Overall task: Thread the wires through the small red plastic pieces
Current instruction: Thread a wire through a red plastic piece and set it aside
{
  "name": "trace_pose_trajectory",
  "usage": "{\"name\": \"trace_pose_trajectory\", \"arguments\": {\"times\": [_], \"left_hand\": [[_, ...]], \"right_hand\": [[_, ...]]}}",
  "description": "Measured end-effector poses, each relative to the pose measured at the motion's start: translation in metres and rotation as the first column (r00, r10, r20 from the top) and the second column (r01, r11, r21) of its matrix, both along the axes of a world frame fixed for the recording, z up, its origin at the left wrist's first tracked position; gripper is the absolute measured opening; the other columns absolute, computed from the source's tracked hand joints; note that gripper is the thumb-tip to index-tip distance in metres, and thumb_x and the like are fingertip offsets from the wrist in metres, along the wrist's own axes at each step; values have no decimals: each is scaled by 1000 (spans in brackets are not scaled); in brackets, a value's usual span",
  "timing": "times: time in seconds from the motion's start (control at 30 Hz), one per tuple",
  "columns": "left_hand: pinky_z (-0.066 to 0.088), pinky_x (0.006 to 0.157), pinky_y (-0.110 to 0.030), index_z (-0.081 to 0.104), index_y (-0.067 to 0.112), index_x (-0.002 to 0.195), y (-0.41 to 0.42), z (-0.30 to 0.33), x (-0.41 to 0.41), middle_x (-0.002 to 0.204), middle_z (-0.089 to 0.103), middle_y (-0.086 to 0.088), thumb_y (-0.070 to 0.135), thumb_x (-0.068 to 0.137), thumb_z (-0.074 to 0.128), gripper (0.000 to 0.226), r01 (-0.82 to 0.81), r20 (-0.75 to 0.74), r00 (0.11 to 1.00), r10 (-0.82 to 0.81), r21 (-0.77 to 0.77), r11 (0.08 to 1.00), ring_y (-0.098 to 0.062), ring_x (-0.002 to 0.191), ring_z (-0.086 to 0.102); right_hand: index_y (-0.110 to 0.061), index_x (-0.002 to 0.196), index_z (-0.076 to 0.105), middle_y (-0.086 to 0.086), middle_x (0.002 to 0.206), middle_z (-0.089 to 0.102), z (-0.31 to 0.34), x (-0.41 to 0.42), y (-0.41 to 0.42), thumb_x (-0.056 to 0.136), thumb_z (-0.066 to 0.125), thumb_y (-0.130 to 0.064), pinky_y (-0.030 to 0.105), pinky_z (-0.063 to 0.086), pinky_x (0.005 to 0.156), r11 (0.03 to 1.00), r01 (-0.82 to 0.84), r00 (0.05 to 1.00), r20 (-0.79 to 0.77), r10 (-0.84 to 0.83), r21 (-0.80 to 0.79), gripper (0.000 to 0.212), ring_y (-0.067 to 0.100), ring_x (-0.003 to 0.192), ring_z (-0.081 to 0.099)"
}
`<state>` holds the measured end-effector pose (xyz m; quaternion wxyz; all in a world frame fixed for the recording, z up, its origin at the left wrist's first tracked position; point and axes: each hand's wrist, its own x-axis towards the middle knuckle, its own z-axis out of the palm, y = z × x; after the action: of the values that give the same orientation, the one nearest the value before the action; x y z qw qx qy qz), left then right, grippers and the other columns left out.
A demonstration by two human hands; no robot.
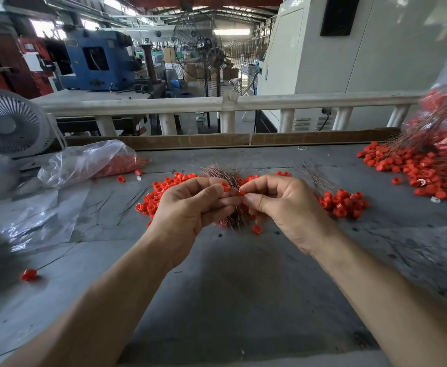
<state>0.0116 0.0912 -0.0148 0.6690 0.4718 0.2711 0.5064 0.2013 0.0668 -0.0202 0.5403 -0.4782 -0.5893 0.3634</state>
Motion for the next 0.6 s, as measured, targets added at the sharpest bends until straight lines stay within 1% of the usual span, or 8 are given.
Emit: {"name": "trace_pose_trajectory", "arguments": {"times": [0.07,0.17,0.23,0.3,0.33,0.4,0.47,0.6], "left_hand": [[62,74,-28,67,-1,106,0,0,0,103,75,-24,13,80,70,30,-3,-2,1000,3,4,1000,-30,94,76],[61,73,-27,67,0,104,0,-2,0,103,75,-23,14,79,72,29,3,-6,1000,-3,20,1000,-30,95,76],[61,74,-27,67,0,104,1,-3,0,105,75,-24,15,79,73,30,10,-15,1000,-10,31,999,-33,98,75],[61,75,-28,67,0,105,1,-4,0,106,74,-25,16,79,73,31,13,-15,1000,-13,38,999,-34,99,75],[61,75,-27,67,1,105,2,-4,0,106,74,-25,16,79,73,31,14,-13,1000,-14,40,999,-33,99,75],[61,75,-27,68,2,104,2,-4,0,105,75,-24,16,79,74,29,16,-12,1000,-15,50,999,-32,97,75],[61,75,-28,69,3,103,2,-5,0,101,75,-22,16,79,74,27,13,-23,1000,-12,68,998,-30,95,76],[62,79,-31,70,5,102,0,-5,2,97,76,-21,17,81,73,24,3,-91,996,9,129,992,-31,94,76]], "right_hand": [[-13,90,77,17,72,70,0,-1,-1,92,74,-11,44,55,59,1000,8,1000,-16,-8,-5,4,24,63,62],[-8,88,76,17,71,70,1,-3,-1,91,75,-14,45,54,58,1000,24,999,-40,-24,-11,6,25,62,61],[-7,88,76,10,68,68,0,-3,0,90,75,-12,40,54,56,999,27,999,-42,-28,-17,6,19,63,61],[-10,87,77,2,65,66,1,-1,0,89,76,-15,31,51,54,999,53,998,-14,-53,-14,5,13,62,59],[-12,87,78,1,65,66,1,-1,0,88,77,-16,28,50,55,998,65,998,-12,-65,-14,4,11,62,59],[-14,86,78,1,68,68,3,1,-1,88,77,-16,27,51,58,998,60,996,-58,-61,-12,3,10,63,60],[-15,87,78,2,71,70,6,1,-2,89,76,-12,26,55,61,999,47,995,-84,-45,27,4,10,66,64],[-18,91,78,2,78,76,9,-2,-6,90,75,-9,22,56,65,987,63,998,1,-64,147,10,10,73,70]]}}
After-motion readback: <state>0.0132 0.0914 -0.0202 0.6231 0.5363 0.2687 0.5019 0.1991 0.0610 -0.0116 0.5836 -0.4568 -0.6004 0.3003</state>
